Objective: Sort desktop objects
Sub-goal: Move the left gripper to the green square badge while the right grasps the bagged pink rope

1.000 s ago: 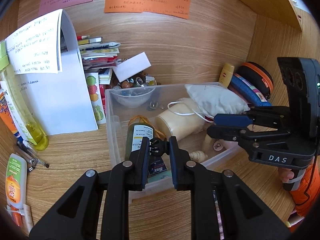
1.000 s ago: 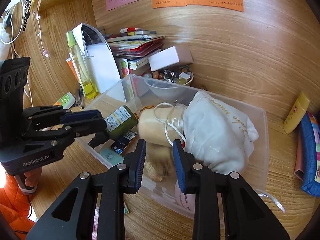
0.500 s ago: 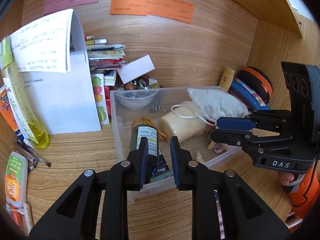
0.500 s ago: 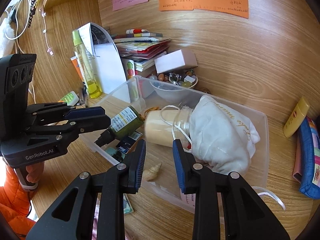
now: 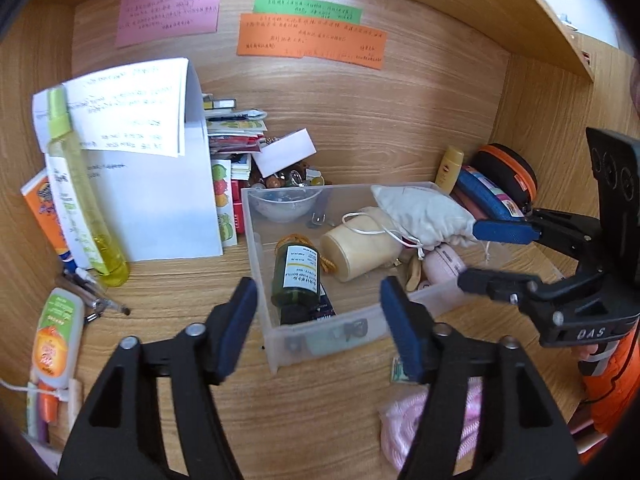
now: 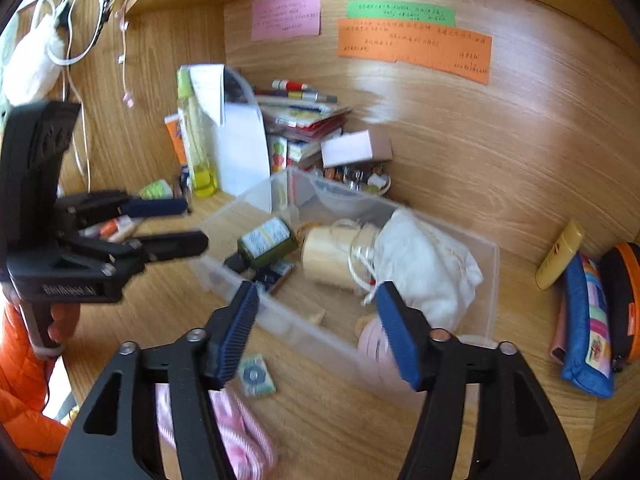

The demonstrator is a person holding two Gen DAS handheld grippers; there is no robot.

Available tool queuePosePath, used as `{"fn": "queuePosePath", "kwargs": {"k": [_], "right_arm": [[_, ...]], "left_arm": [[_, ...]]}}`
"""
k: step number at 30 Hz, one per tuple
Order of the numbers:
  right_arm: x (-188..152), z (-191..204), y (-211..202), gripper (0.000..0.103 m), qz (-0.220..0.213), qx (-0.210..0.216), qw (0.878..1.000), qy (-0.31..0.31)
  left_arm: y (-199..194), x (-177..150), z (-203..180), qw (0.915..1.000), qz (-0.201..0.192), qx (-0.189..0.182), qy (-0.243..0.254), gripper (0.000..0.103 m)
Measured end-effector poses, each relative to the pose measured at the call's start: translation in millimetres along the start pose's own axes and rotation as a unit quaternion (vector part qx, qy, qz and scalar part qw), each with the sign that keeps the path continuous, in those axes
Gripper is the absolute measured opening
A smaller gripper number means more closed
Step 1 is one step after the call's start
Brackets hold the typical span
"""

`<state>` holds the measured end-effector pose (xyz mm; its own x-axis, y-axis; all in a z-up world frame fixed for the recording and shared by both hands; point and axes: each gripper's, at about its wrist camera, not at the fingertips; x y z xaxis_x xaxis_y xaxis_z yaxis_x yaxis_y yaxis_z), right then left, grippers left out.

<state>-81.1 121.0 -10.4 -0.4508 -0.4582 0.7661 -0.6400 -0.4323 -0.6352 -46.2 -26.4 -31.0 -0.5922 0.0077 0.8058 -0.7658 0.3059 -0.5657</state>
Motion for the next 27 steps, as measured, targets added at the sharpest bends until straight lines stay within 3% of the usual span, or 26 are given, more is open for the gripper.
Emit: {"fn": "queuePosePath", "kwargs": {"k": [3,5,8,20,27], "right_arm": [[-9,3,-7,0.080,0.009,0.008,1.000,-0.006],[-16,6,-11,0.082,0.017,0.014,1.000,-0.012],[-26,14,-13,0.082,0.032,0.027,0.999,-0.024],[-65,58,12,0.082,0.121,0.080,0.987,-0.074],[-69,62,26,0.083,0.144,0.116,0.981,-0.056]], "left_arm": [[-11,-4,-1,1.0000,-0.005,0.008,0.000,0.077],[-16,-8,-2,0.9999,0.000,0.011,0.000,0.077],[-23,-15,-1,0.9998,0.007,0.019,-0.004,0.093],[-39,-57,18,0.9969,0.048,0.039,-0.049,0.094],[-41,-76,30,0.9939,0.065,0.032,-0.084,0.094]]}}
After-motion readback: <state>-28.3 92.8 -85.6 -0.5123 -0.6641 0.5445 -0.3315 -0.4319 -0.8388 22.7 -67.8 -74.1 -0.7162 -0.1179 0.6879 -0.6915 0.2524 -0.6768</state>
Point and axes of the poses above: each gripper's, at about its wrist camera, not at the fingertips, and y roughly the way its jaws point, z to its left, x to its top, and after that the axes turned 7 degrees about -x, right-handed
